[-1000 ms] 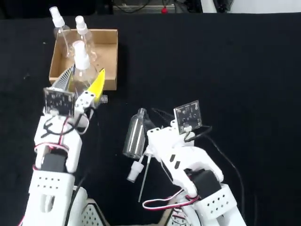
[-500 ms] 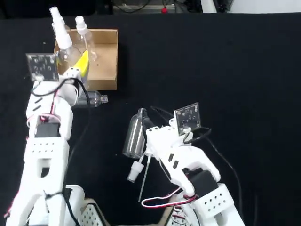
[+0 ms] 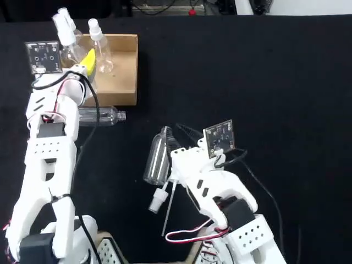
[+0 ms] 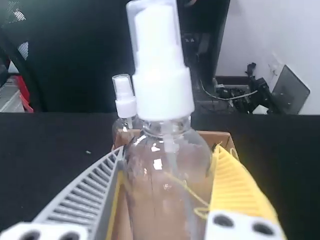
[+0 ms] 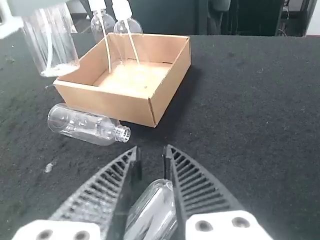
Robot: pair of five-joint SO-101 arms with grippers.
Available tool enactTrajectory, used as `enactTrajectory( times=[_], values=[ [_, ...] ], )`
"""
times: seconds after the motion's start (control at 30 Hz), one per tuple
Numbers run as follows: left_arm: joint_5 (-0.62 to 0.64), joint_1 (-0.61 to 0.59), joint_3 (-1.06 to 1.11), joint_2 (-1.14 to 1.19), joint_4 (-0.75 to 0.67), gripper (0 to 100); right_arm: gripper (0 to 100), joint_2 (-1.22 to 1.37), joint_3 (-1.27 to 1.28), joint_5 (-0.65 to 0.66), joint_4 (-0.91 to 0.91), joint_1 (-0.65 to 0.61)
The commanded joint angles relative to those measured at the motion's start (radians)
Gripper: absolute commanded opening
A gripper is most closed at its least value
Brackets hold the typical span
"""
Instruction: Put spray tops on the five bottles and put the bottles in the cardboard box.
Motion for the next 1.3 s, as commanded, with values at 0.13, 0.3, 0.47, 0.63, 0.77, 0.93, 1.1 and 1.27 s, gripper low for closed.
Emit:
enactTrajectory(
  times=[0.13,0.3,0.47,0.63,0.77,0.93,1.1,1.27],
  values=[
    [0.002,-0.022,-0.030,-0.008,-0.028,25,8.2,-0.016,-0.007,-0.008,-0.026,0.020],
    [0.009,-0.053,0.018,0.009,-0.219,25,8.2,-0.013,-0.007,-0.008,-0.026,0.020],
    [0.002,-0.058,0.142,0.130,-0.660,25,8.2,-0.015,-0.005,-0.008,-0.026,0.020],
    [0.011,-0.064,0.131,0.273,-0.807,25,8.2,-0.015,-0.005,-0.008,-0.025,0.020],
    [0.011,-0.058,0.051,0.359,-0.807,25,8.2,-0.013,-0.005,-0.008,-0.025,0.020],
    [0.012,-0.061,-0.068,0.477,-0.809,25,8.2,-0.013,-0.005,-0.008,-0.025,0.020],
    [0.012,-0.062,-0.137,0.578,-0.813,25,8.2,-0.013,-0.005,-0.008,-0.026,0.020],
    [0.012,-0.071,-0.171,0.623,-0.816,25,8.2,-0.012,-0.005,-0.008,-0.025,0.020]
  ],
)
